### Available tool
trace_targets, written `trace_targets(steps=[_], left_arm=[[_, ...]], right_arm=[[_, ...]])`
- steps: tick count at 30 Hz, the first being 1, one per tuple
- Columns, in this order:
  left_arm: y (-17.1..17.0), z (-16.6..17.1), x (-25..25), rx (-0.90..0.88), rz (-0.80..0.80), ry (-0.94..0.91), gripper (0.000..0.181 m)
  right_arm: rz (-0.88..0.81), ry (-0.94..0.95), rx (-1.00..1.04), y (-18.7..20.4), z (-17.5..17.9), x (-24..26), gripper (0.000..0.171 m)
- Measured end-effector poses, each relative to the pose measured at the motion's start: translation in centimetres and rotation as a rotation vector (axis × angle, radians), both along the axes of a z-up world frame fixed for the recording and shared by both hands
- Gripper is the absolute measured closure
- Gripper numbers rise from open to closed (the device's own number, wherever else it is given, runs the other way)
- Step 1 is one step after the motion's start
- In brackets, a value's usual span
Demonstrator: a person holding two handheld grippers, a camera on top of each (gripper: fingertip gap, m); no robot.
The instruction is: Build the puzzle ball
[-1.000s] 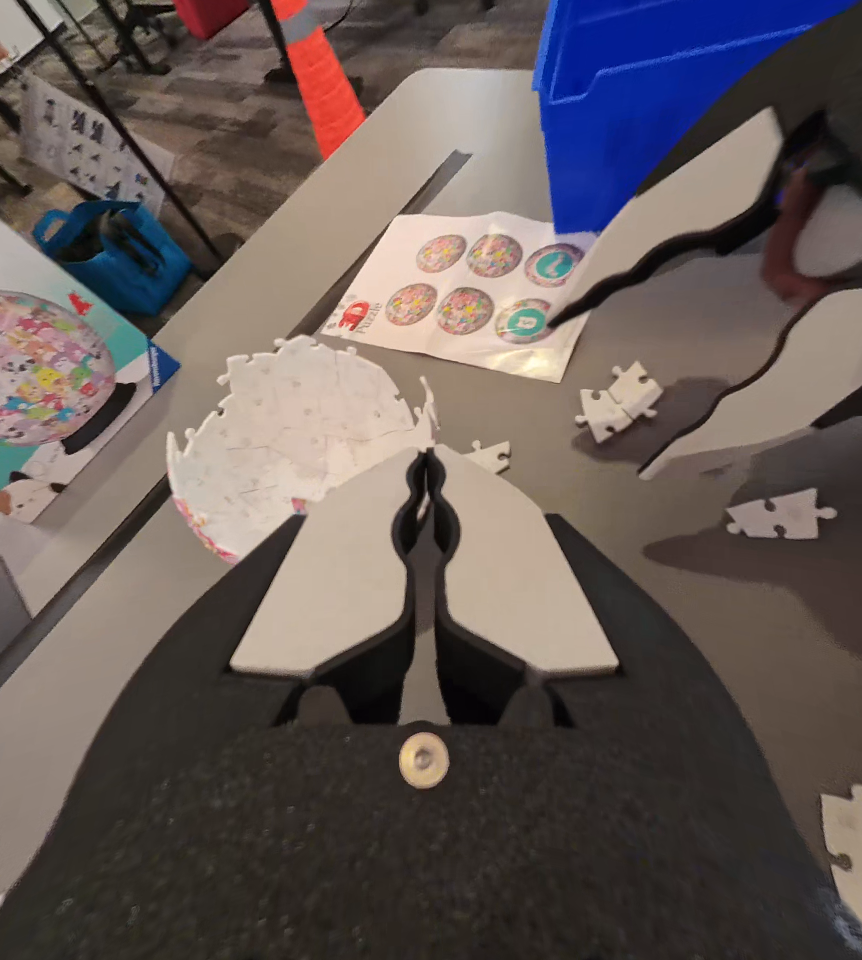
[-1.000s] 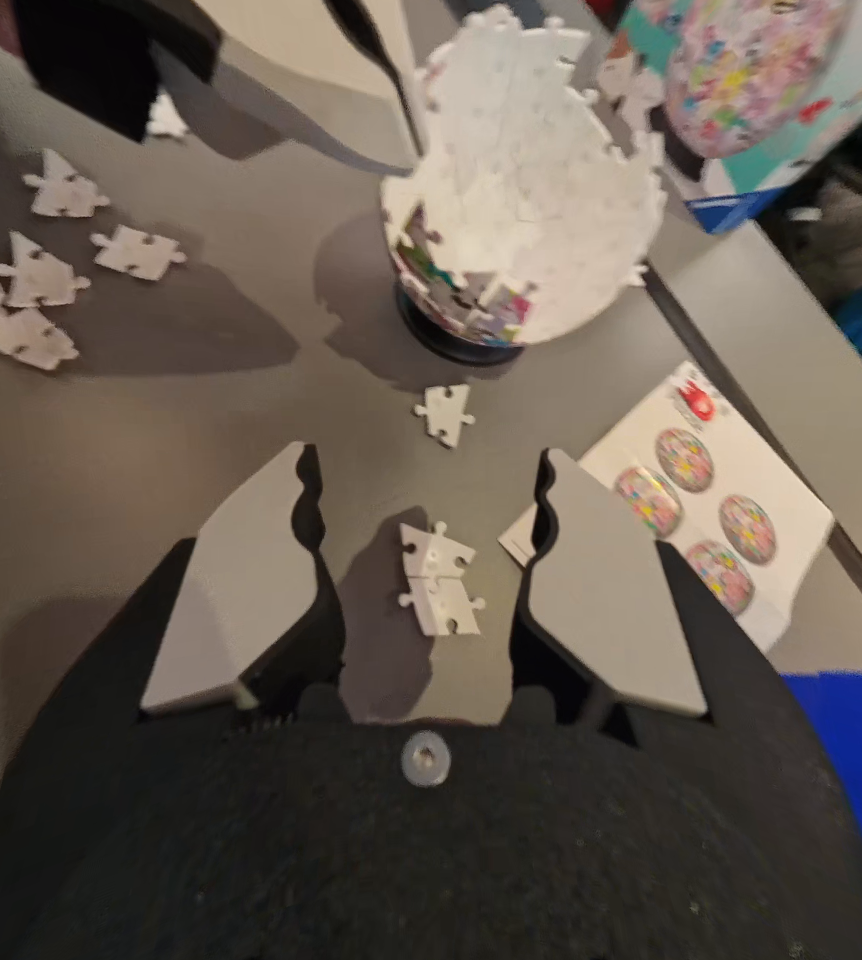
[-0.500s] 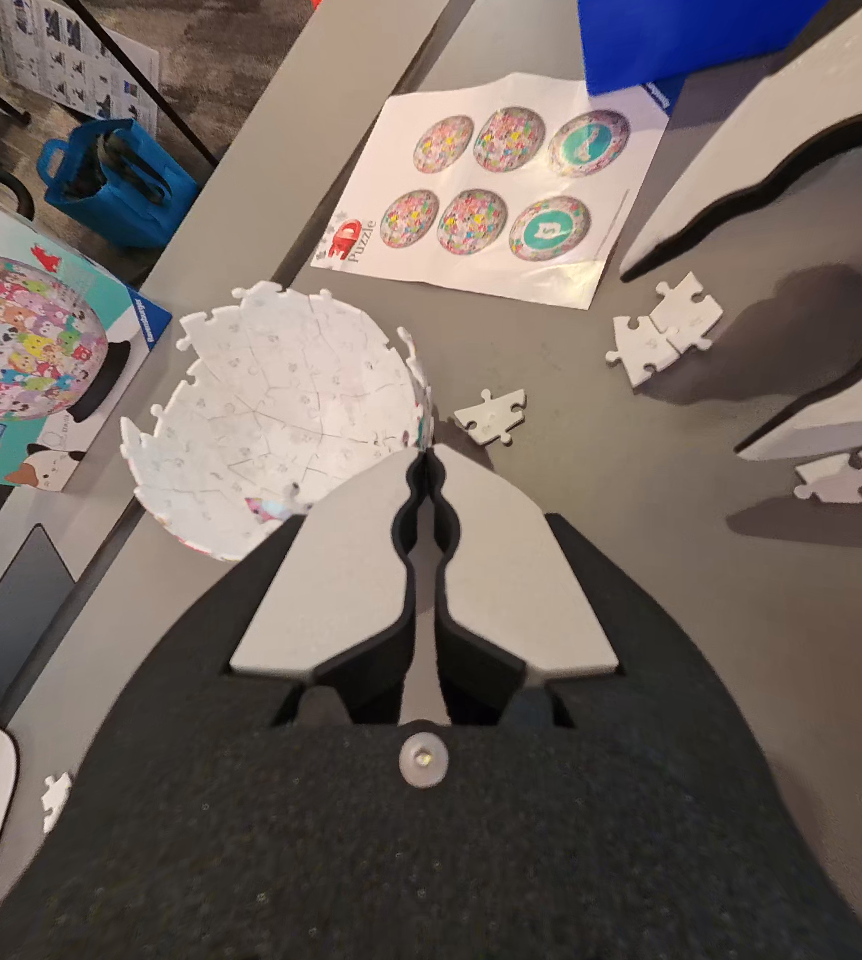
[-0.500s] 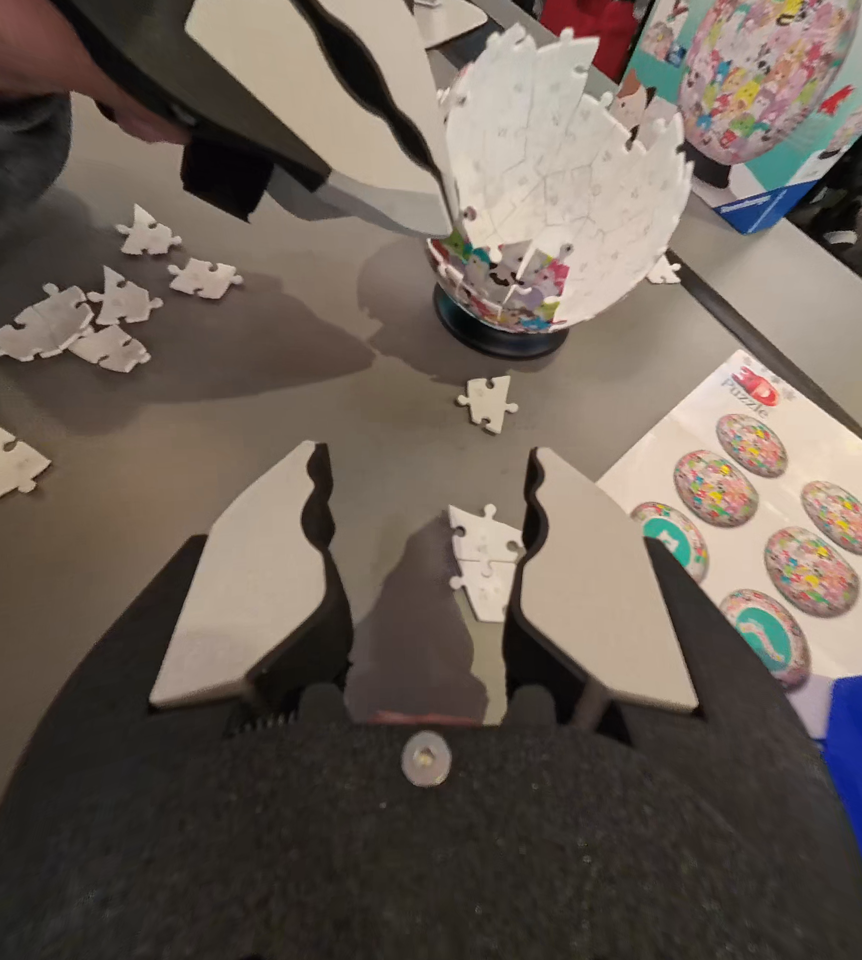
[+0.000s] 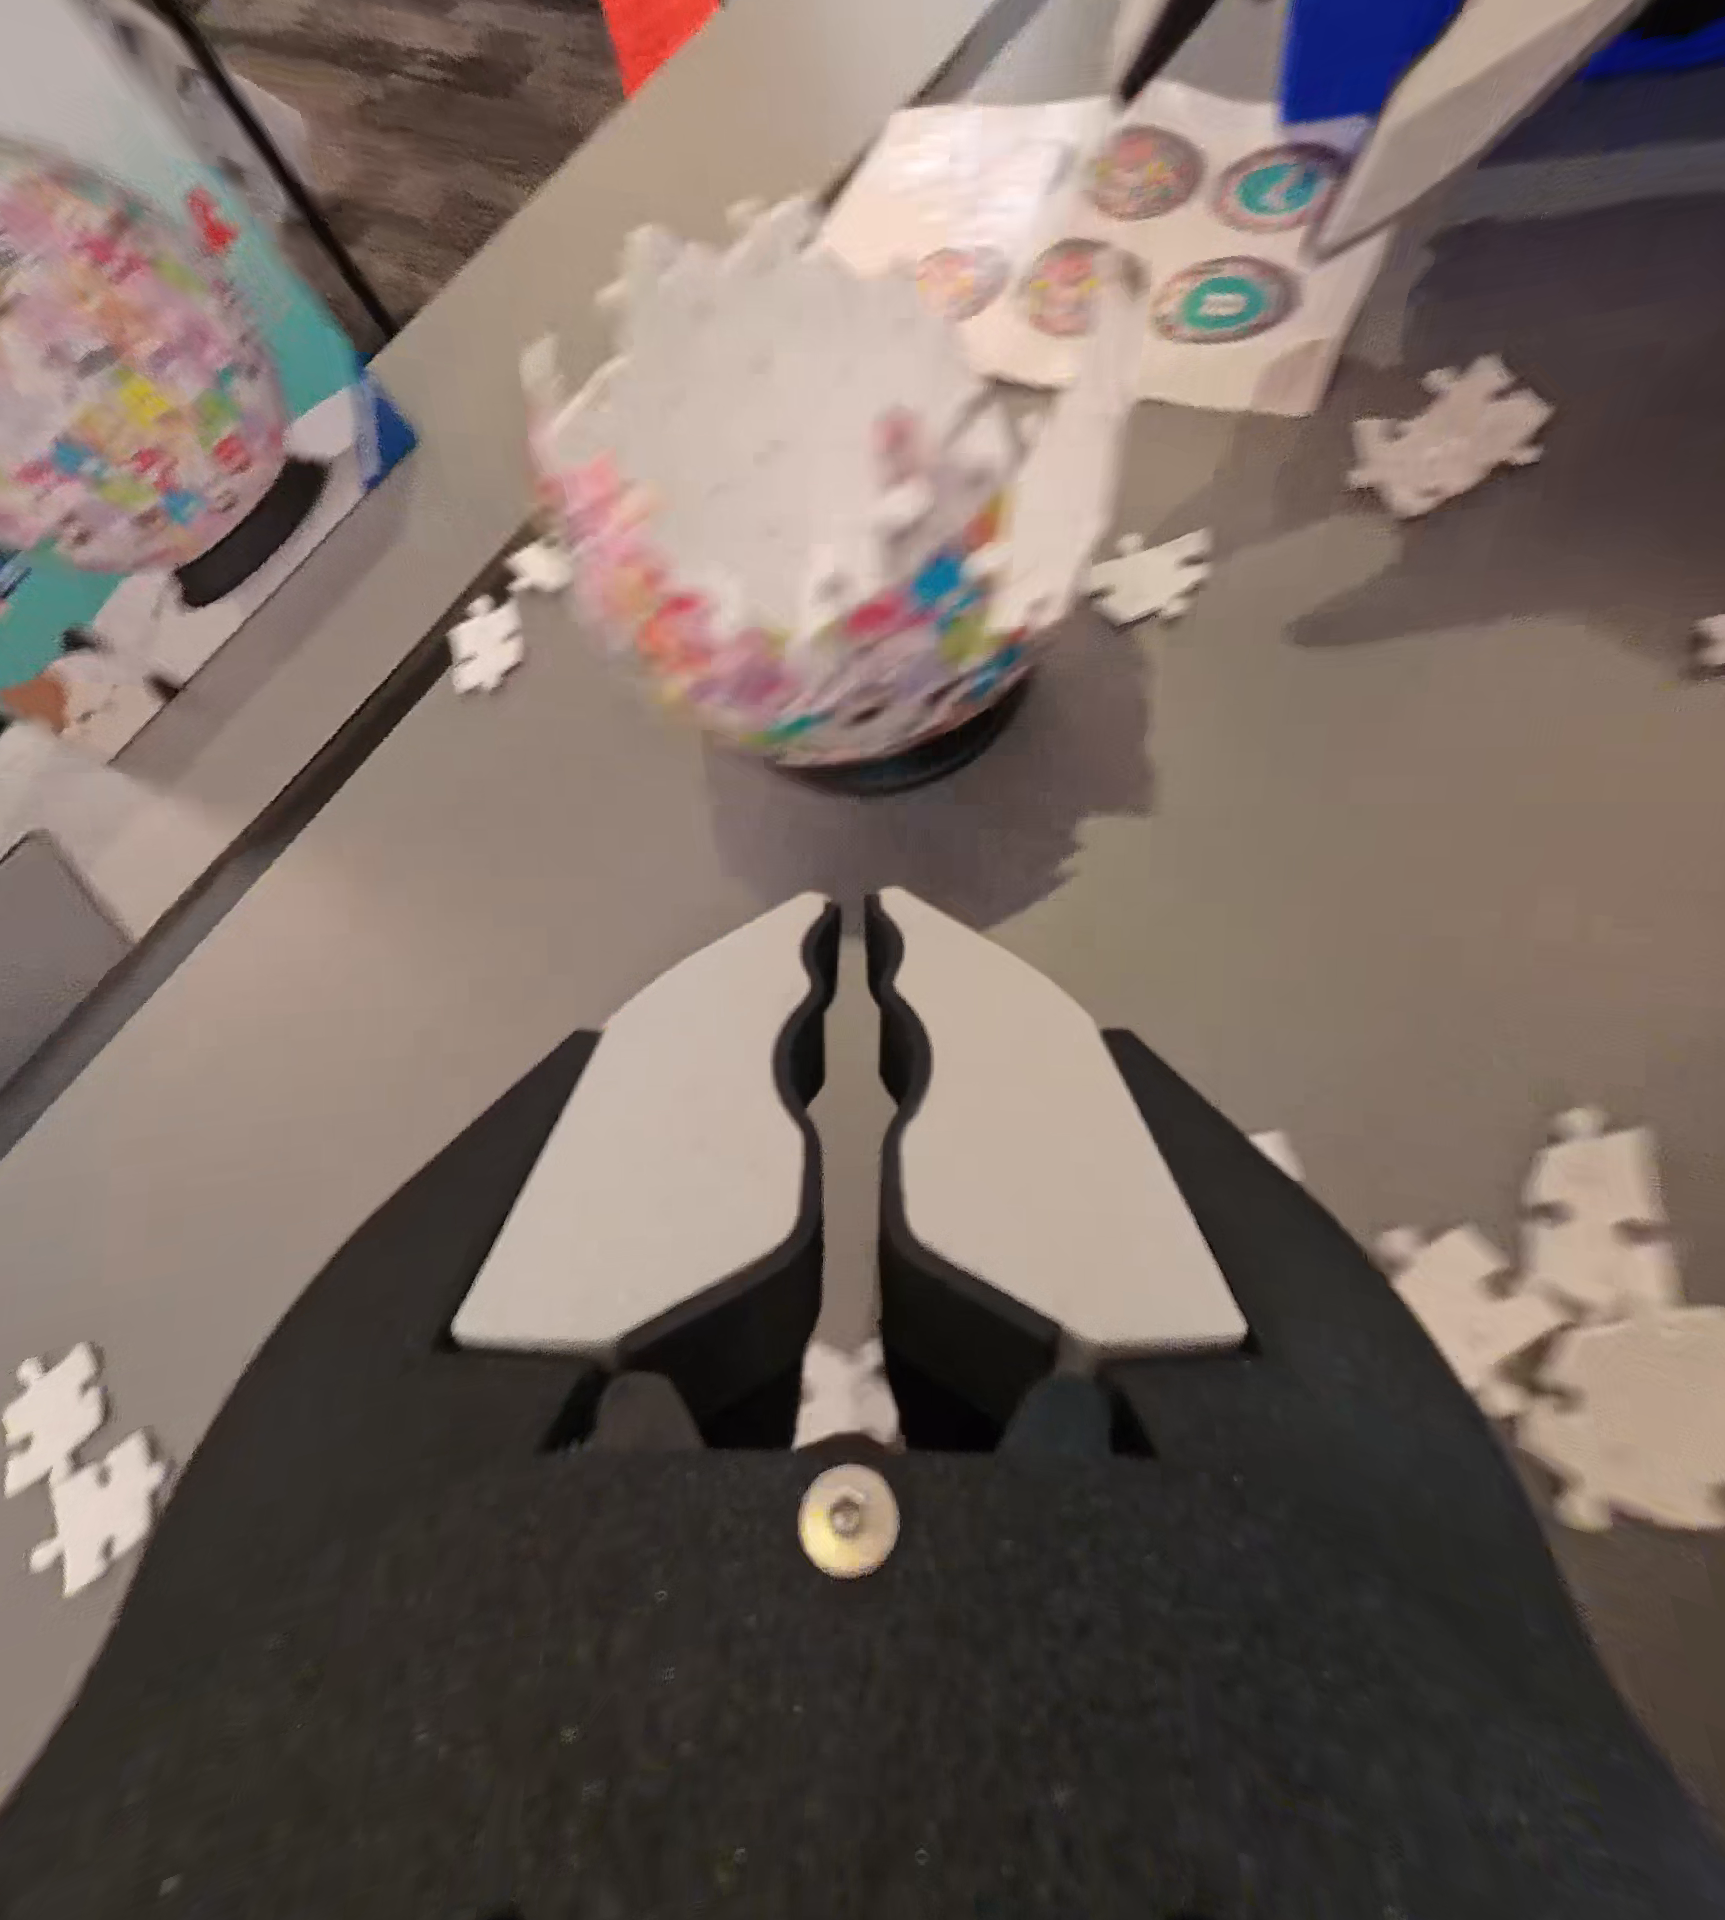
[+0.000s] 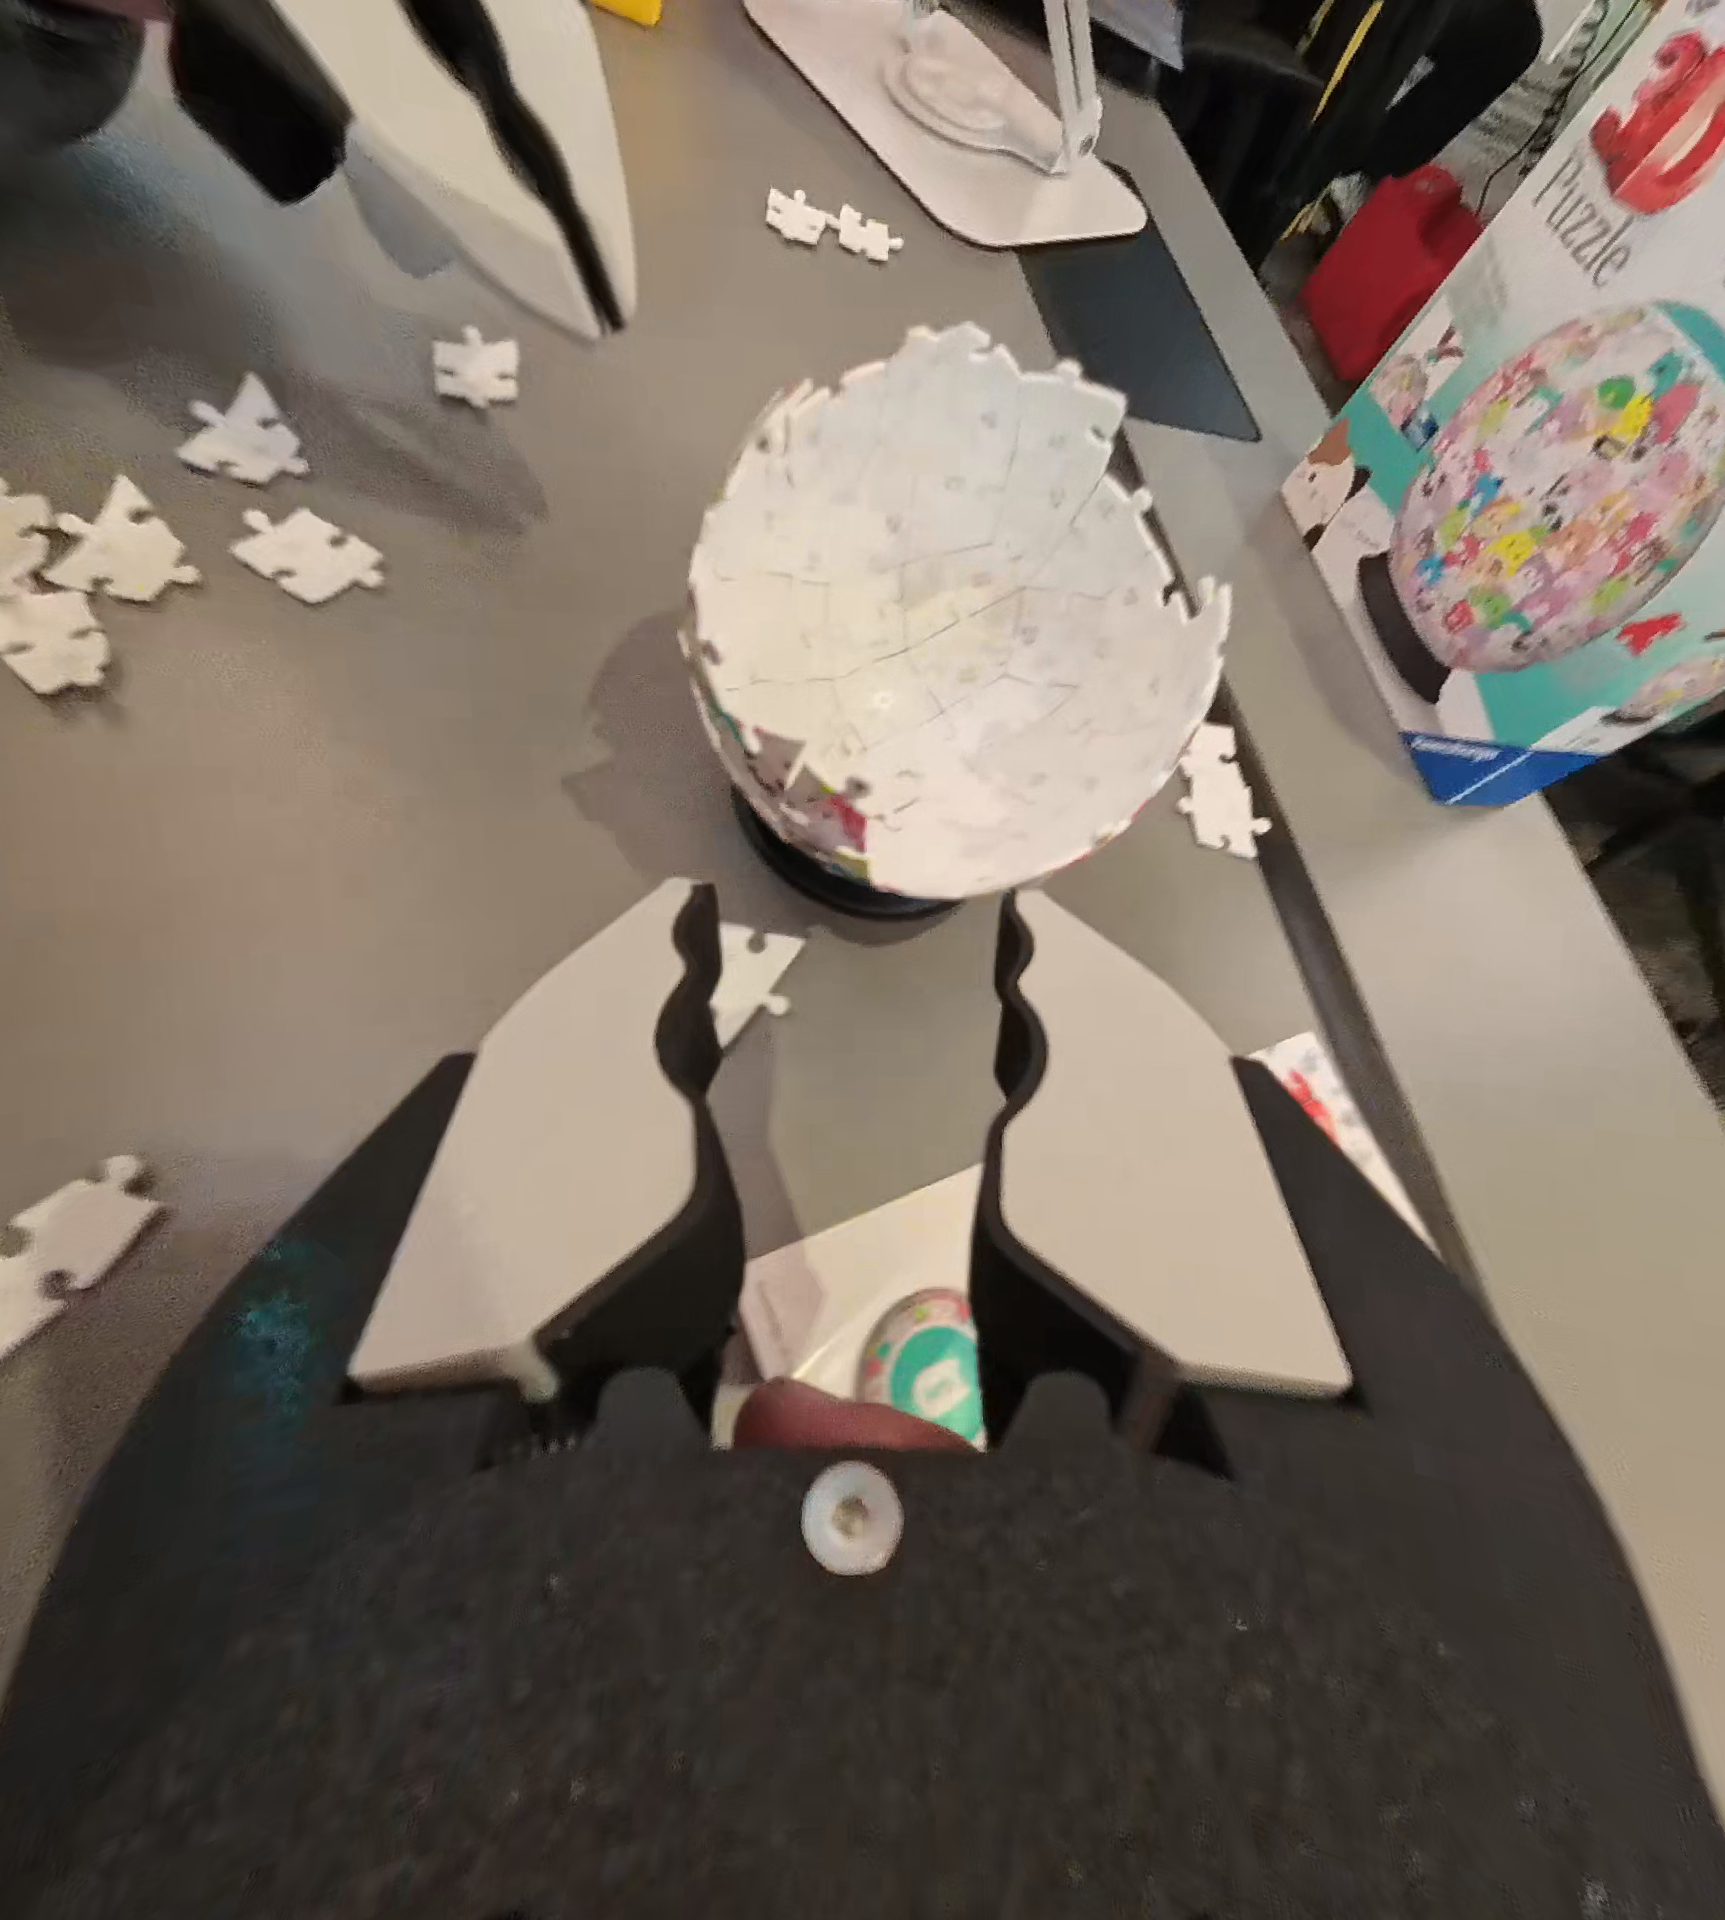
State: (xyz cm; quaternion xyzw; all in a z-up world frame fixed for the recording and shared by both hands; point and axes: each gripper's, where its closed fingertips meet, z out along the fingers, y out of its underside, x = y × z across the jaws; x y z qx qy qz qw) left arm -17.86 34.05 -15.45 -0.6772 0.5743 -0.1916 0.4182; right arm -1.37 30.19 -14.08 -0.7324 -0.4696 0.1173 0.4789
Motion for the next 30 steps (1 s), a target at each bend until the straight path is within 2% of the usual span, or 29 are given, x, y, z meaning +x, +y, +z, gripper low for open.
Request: trace_targets(steps=[5,7,9,12,14,18,20,25,30], left_arm=[[7.0,-0.8,-4.4,0.048,0.034,-0.174,0.168],[8.6,-1.1,-4.2,0.061,-0.011,-0.203,0.166],[9.7,-2.0,-3.2,-0.001,-0.039,-0.204,0.166],[10.1,-3.1,-1.2,-0.087,-0.112,-0.142,0.163],[9.9,-4.0,-0.8,-0.083,-0.154,-0.079,0.163],[9.1,-4.2,-0.7,-0.024,-0.197,-0.056,0.164],[9.0,-4.1,-0.8,-0.008,-0.204,-0.061,0.166],[8.6,-4.4,-1.0,-0.029,-0.210,-0.041,0.166],[8.4,-4.6,-1.0,-0.022,-0.214,-0.024,0.166]], right_arm=[[0.070,0.014,0.078,0.1,-1.1,-1.0,0.126],[0.126,-0.023,0.042,-0.3,-1.9,-1.3,0.124],[0.170,-0.084,-0.017,0.0,-2.3,-1.5,0.121],[0.215,-0.219,-0.154,0.4,-2.6,-1.4,0.120],[0.186,-0.399,-0.205,1.1,-2.5,0.1,0.122],[0.287,-0.634,-0.227,1.3,-1.7,0.4,0.139],[0.346,-0.736,-0.226,1.6,-1.4,0.0,0.141],[0.457,-0.871,-0.197,2.3,-0.4,-0.8,0.144],[0.603,-0.877,-0.238,1.4,-1.2,-2.4,0.142]])
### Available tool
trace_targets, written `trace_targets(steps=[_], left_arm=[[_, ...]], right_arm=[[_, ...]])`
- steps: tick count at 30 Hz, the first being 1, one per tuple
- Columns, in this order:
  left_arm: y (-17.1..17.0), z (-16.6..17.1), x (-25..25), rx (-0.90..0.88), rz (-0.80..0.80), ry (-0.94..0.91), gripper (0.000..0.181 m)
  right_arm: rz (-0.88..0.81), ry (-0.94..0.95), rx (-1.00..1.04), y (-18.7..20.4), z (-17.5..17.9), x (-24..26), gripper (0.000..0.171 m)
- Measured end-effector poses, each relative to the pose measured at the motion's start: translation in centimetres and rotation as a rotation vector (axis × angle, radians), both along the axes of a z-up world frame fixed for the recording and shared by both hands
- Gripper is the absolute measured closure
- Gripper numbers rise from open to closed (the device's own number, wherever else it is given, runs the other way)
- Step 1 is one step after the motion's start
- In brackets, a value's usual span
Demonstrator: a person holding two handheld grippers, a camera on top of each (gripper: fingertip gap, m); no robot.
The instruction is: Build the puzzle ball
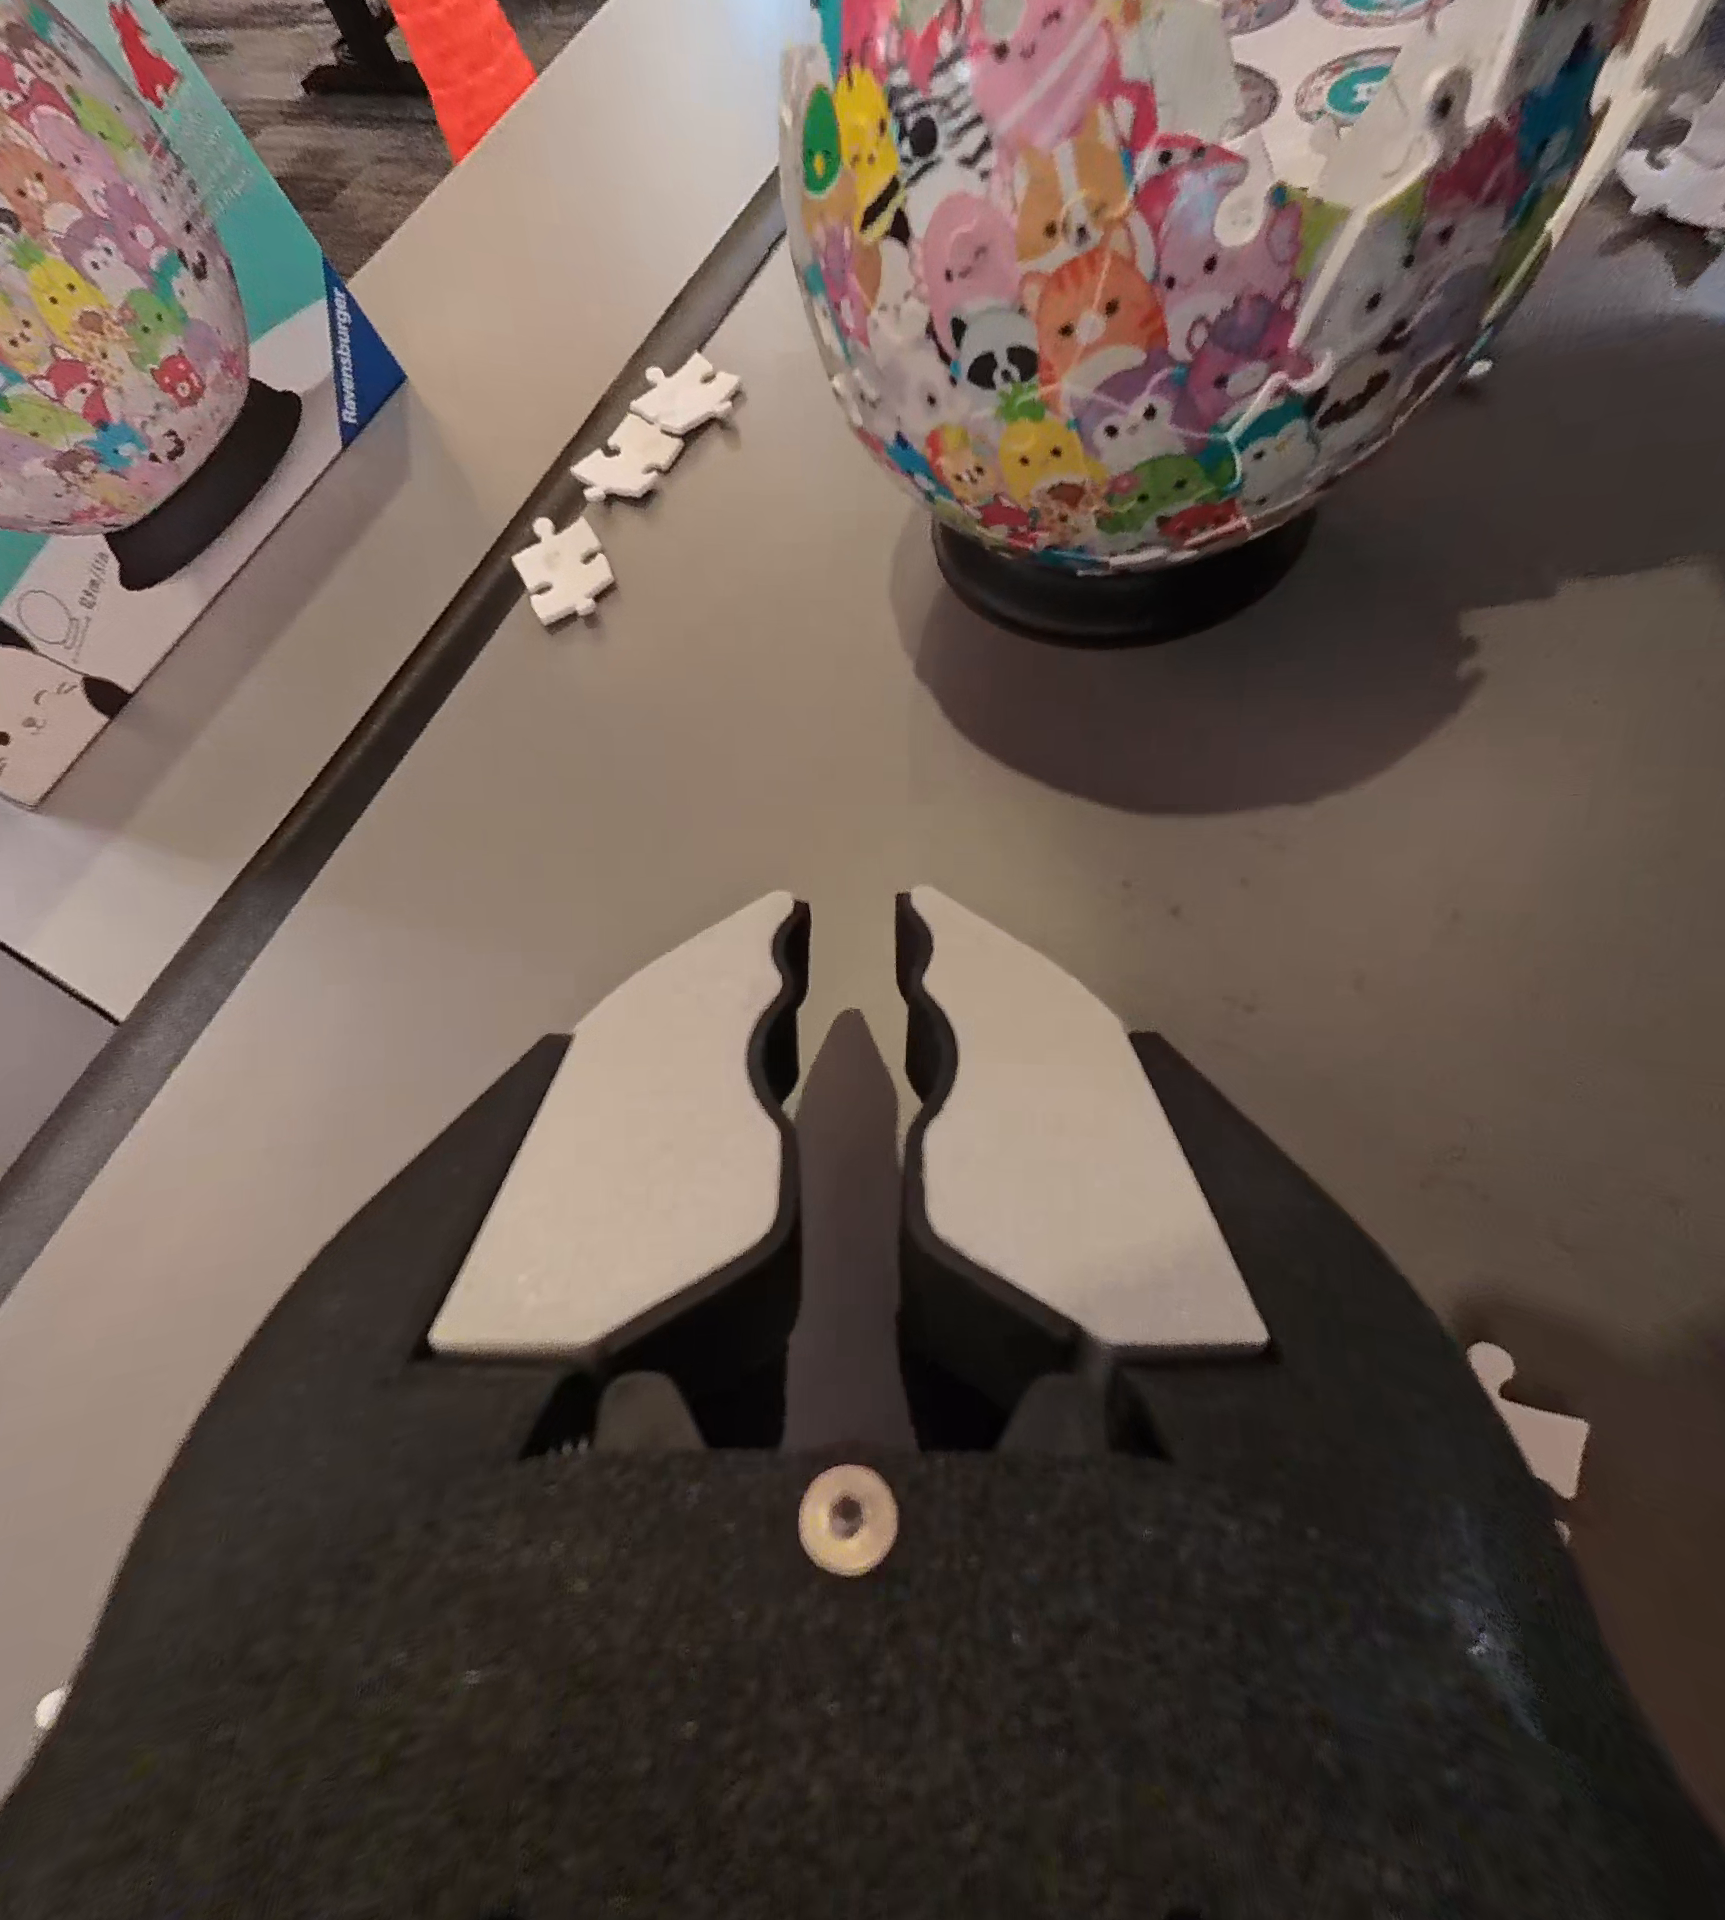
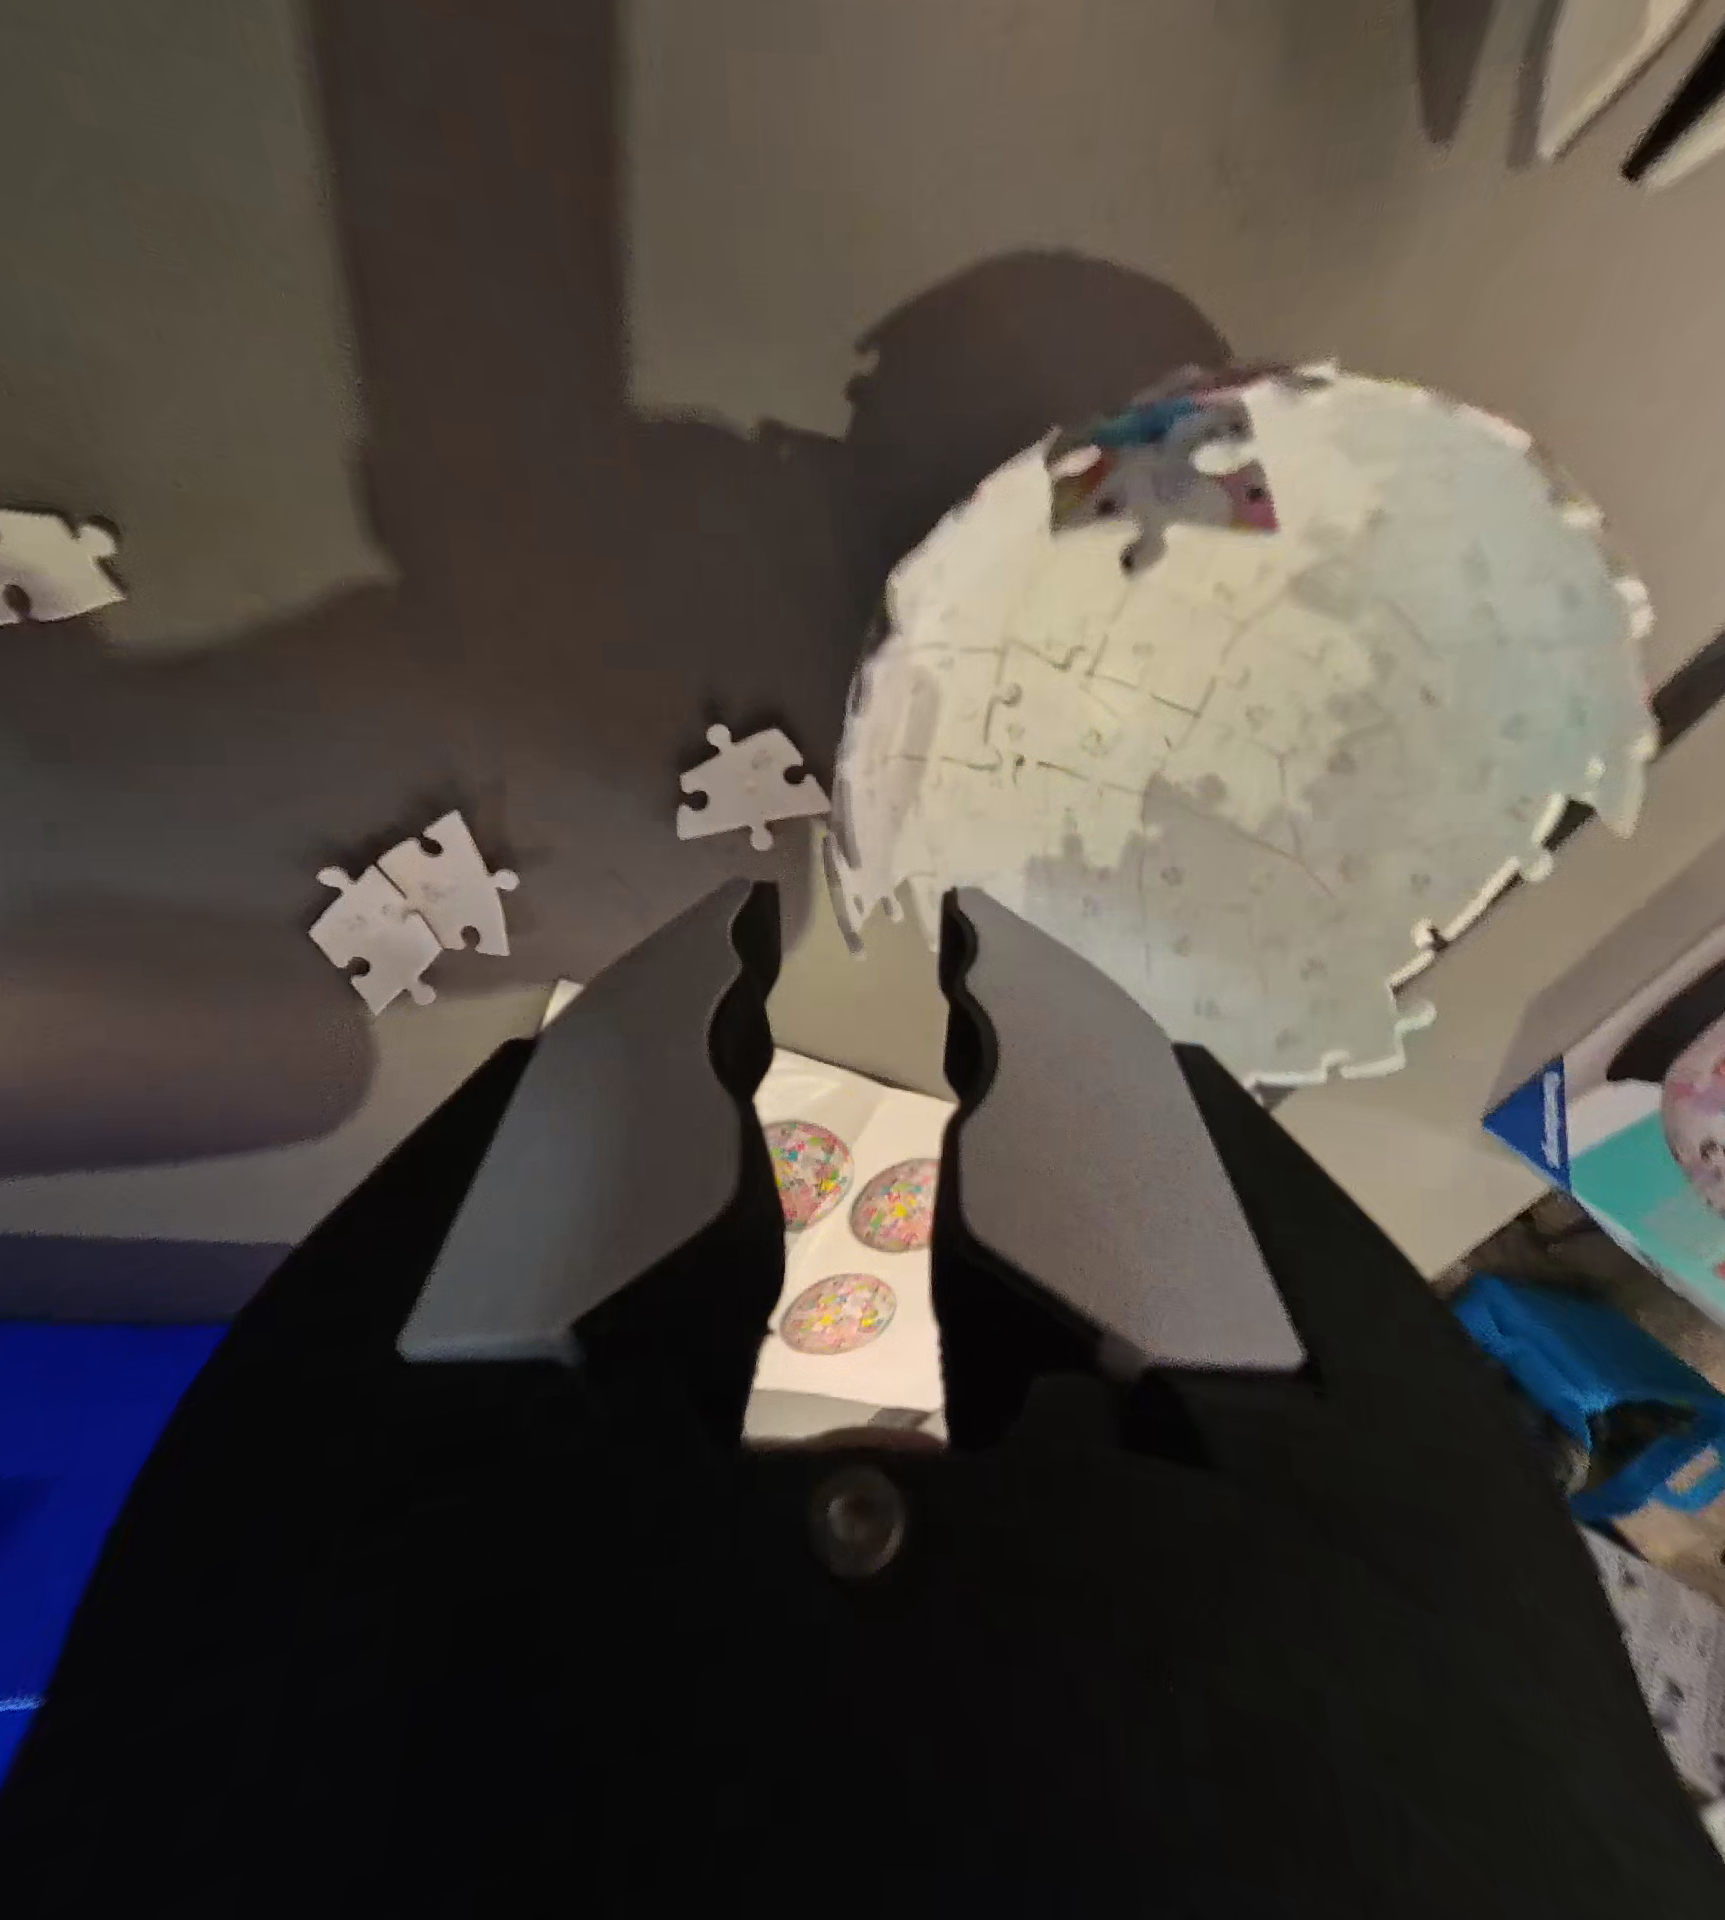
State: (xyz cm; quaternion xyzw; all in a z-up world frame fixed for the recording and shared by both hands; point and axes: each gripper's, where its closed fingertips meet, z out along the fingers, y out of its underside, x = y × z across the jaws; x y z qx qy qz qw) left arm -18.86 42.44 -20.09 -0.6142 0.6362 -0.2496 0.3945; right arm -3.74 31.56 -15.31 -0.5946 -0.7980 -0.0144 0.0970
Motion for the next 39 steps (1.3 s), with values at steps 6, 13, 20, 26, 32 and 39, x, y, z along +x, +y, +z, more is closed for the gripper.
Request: trace_targets(steps=[6,13,20,26,32,39], left_arm=[[0.0,-0.1,0.0,-0.001,0.000,0.004,0.166],[-0.1,-0.2,0.0,0.004,-0.002,0.012,0.166],[0.0,-0.1,0.0,0.005,-0.001,0.009,0.166],[0.0,-0.2,0.0,0.008,0.000,0.009,0.166],[-0.1,-0.2,0.0,0.004,-0.001,0.010,0.166],[-0.1,-0.2,0.0,0.005,0.001,0.009,0.166]], right_arm=[[-0.003,-0.023,-0.122,-1.0,-1.1,-0.1,0.142],[0.009,-0.014,-0.143,-1.0,-1.2,-0.5,0.156],[0.024,-0.044,-0.139,-0.7,-1.8,-0.3,0.164],[0.020,-0.045,-0.135,-0.4,-1.8,-0.5,0.166],[0.036,-0.042,-0.114,-0.3,-1.9,-0.6,0.167],[0.033,-0.047,-0.092,-0.1,-1.9,-0.6,0.150]])
